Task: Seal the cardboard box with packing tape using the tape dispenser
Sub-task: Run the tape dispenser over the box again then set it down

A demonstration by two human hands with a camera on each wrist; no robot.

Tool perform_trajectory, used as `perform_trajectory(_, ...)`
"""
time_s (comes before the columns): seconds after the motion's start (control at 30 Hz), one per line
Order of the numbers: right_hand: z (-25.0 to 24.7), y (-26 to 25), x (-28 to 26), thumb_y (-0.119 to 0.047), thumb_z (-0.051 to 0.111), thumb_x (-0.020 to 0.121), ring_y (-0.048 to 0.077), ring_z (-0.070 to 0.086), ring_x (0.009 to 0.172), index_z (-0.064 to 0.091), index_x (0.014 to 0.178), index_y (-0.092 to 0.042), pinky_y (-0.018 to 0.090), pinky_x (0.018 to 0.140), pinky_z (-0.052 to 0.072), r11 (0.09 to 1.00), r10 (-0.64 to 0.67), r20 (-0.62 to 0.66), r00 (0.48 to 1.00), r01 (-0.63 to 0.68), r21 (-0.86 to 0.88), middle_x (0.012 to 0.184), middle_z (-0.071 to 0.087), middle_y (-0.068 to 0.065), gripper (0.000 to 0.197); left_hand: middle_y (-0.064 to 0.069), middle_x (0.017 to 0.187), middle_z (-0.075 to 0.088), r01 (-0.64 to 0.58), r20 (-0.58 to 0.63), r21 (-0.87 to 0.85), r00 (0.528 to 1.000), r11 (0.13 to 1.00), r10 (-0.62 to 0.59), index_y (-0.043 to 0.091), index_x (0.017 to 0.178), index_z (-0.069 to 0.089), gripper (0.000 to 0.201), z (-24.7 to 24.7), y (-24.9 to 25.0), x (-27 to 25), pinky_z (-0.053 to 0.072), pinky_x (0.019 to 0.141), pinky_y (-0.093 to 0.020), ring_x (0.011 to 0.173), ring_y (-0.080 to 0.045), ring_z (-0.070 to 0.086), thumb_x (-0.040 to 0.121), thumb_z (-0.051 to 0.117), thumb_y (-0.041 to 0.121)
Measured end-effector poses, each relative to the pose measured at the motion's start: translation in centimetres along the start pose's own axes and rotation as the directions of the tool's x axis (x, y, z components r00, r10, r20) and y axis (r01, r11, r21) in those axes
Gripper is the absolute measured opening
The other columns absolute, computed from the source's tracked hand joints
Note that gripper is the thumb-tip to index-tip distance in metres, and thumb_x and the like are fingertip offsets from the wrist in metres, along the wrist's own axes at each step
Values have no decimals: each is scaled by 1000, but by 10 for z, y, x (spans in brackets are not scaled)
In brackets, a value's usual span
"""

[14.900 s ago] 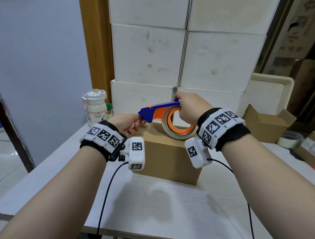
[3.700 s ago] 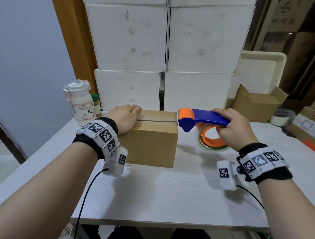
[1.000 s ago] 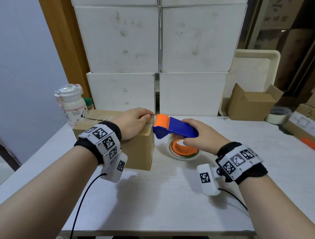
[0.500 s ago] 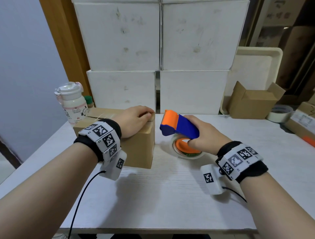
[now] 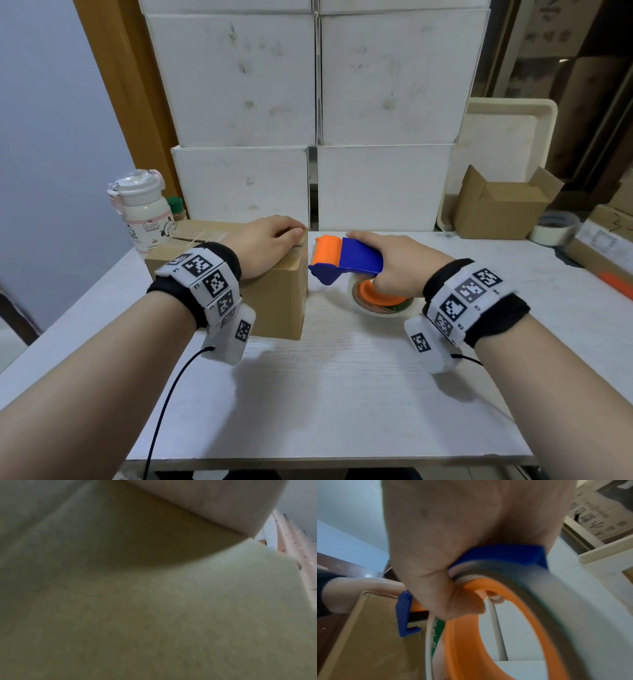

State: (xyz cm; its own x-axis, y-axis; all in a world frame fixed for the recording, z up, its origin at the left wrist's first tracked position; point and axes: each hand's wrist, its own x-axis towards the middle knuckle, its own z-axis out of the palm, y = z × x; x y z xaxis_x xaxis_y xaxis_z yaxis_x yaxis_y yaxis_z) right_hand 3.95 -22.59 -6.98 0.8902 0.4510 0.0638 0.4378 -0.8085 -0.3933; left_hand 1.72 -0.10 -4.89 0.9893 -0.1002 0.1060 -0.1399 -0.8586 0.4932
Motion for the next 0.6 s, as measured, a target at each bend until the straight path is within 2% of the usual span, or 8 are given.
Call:
perform_trajectory(0.17,-6,-17,9,-23,56,78,23,58,90,38,134,-36,35,81,50,973,-39,-25,999,32,-226,102,58,-1,60,7,126,57,6,-20,-21,1000,1000,-7,28,122,57,32,2,1,2,36,95,-24,114,-13,51,97,41,39)
perform_trajectory(0.27,-10,-25,9,-22,55,79,29,57,95,37,135,-34,36,82,45,924,-54,-61,997,26,-382,106,57,6,60,9,114,59,14,-41,-56,999,998,-16,27,119,59,34,4,3,2,40,95,-25,108,-12,54,92,49,45)
perform_trajectory(0.37,-17,-34,8,-25,55,81,31,53,101,35,138,-33,37,84,40,830,-84,-107,991,10,-558,110,55,9,61,12,104,56,21,-41,-61,999,998,-23,28,117,61,32,2,5,0,40,91,-24,102,-11,54,94,45,45)
perform_trajectory(0.43,-18,-43,12,-25,54,84,31,52,104,40,134,-29,39,87,39,710,-134,-120,984,11,-704,111,54,10,52,12,104,56,18,-33,-41,999,999,-19,28,119,59,33,1,7,-1,41,90,-26,101,-11,54,96,41,44)
perform_trajectory(0.5,-5,-47,13,-23,51,88,30,50,107,45,129,-27,39,89,38,600,-134,-78,988,19,-800,112,53,10,42,10,107,57,23,-21,-29,1000,999,-23,28,122,57,35,0,8,-3,43,89,-28,99,-10,52,97,39,45)
perform_trajectory(0.6,13,-43,18,-19,51,87,29,49,106,43,130,-27,39,90,38,657,-72,-45,996,14,-754,112,51,10,44,7,118,60,24,-11,-32,1000,999,-25,29,123,56,36,-2,8,-4,41,87,-25,99,-9,52,97,37,44)
